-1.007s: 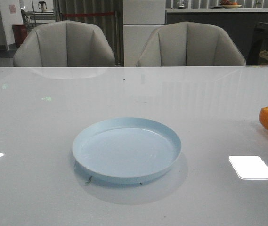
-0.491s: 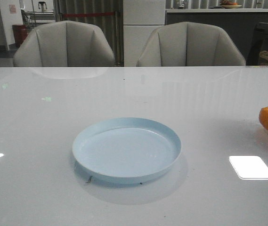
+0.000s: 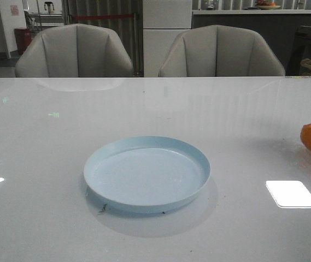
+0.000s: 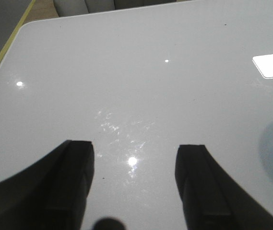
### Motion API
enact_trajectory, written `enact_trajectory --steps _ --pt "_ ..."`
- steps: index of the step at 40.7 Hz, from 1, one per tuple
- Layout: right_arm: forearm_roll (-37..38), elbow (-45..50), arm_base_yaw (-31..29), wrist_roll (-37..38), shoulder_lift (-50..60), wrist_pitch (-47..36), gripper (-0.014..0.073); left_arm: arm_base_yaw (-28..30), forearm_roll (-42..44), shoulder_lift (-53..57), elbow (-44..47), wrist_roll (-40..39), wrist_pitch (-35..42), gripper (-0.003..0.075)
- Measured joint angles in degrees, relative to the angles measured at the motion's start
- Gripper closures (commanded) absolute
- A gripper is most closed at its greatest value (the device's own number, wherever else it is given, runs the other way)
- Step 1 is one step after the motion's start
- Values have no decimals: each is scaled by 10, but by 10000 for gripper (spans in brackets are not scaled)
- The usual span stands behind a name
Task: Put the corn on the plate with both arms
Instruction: 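Close the right gripper around the orange corn cob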
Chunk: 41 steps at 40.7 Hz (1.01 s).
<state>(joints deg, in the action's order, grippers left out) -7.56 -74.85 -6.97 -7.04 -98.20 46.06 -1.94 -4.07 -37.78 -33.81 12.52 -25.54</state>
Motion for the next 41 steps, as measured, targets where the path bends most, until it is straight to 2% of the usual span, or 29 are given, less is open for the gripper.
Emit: enact_trajectory --steps 12,36,41 --pt "1 -7 0 -12 -82 7 54 0 0 0 0 0 0 286" --pt "-9 -9 1 -22 -140 14 55 0 0 0 1 0 0 286" --pt "-9 -9 1 -22 -140 14 120 0 0 0 1 0 0 286"
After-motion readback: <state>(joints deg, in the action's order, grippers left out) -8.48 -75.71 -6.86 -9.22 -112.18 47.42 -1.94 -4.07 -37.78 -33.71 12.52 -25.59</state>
